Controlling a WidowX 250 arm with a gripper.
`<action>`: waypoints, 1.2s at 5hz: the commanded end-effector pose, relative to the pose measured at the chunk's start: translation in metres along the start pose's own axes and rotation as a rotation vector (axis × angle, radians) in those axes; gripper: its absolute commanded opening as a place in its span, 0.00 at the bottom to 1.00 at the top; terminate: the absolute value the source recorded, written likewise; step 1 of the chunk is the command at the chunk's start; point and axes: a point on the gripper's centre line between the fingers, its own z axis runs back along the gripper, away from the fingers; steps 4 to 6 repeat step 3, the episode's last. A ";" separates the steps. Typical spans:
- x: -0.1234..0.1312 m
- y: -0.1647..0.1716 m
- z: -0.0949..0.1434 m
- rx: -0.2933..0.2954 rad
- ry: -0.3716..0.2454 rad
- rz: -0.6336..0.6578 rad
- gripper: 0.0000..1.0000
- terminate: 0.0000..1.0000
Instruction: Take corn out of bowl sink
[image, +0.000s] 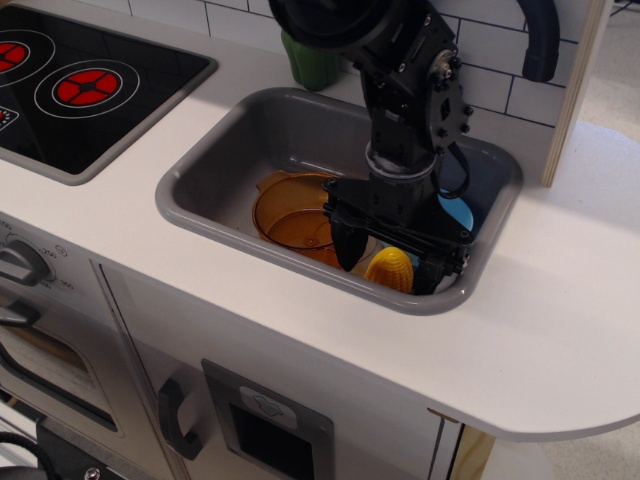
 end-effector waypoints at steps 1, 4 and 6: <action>0.016 0.013 0.044 -0.067 -0.064 0.034 1.00 0.00; 0.043 0.037 0.068 -0.016 -0.119 0.137 1.00 1.00; 0.043 0.037 0.068 -0.016 -0.119 0.137 1.00 1.00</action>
